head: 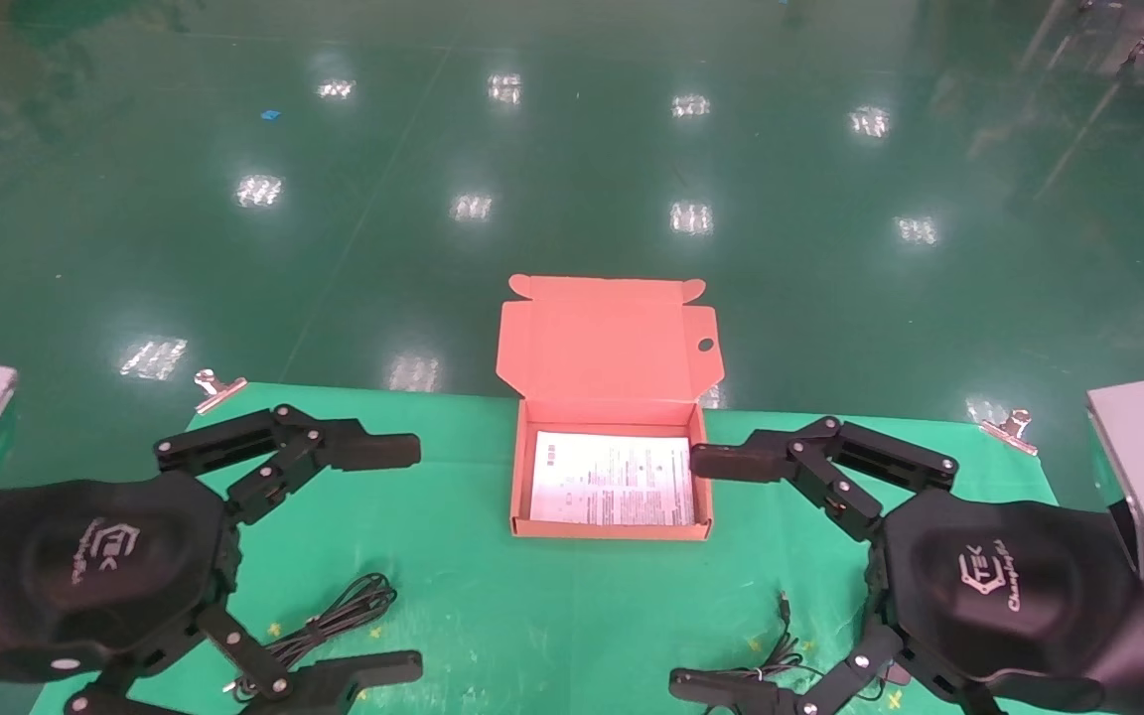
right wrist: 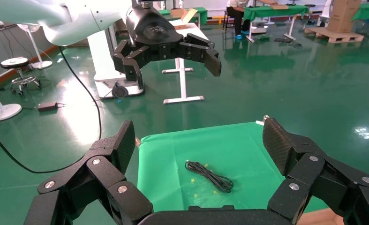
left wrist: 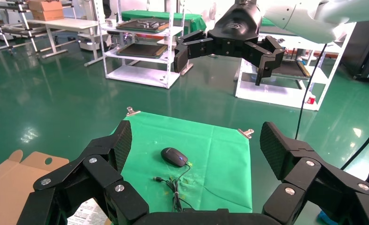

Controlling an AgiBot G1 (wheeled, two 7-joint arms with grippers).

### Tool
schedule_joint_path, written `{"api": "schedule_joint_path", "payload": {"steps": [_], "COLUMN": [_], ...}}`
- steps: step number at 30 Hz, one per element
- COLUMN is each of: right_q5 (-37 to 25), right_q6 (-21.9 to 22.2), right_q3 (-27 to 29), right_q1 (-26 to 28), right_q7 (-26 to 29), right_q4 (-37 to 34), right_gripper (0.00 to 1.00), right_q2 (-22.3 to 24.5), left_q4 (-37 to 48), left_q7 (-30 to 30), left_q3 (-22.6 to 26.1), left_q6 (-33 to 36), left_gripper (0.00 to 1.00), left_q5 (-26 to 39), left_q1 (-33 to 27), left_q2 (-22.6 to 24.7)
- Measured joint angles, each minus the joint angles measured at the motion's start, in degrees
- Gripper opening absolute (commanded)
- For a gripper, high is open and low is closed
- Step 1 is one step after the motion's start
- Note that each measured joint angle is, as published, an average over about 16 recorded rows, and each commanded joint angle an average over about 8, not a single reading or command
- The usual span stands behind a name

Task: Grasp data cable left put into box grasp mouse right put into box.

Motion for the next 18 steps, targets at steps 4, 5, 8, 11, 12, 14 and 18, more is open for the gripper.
{"api": "schedule_joint_path", "payload": {"steps": [4,5,8,11,12,14,18], "right_q5": [0.0,0.0,0.0,0.0,0.0,0.0,0.0], "right_q6": [0.0,0.0,0.0,0.0,0.0,0.0,0.0], "right_q3": [0.0,0.0,0.0,0.0,0.0,0.0,0.0], "right_q1": [0.0,0.0,0.0,0.0,0.0,0.0,0.0], "right_q7": [0.0,0.0,0.0,0.0,0.0,0.0,0.0], "right_q4": [0.0,0.0,0.0,0.0,0.0,0.0,0.0], "right_gripper": [1.0,1.0,1.0,1.0,1.0,1.0,1.0], "right_q2": [0.0,0.0,0.0,0.0,0.0,0.0,0.0], "left_q4": [0.0,0.0,0.0,0.0,0.0,0.0,0.0], "left_q7": [0.0,0.0,0.0,0.0,0.0,0.0,0.0], "left_q3": [0.0,0.0,0.0,0.0,0.0,0.0,0.0], "left_q6": [0.0,0.0,0.0,0.0,0.0,0.0,0.0], "left_gripper": [1.0,1.0,1.0,1.0,1.0,1.0,1.0], "left_q5": [0.0,0.0,0.0,0.0,0.0,0.0,0.0], "left_q1": [0.0,0.0,0.0,0.0,0.0,0.0,0.0], "left_q2": [0.0,0.0,0.0,0.0,0.0,0.0,0.0]}}
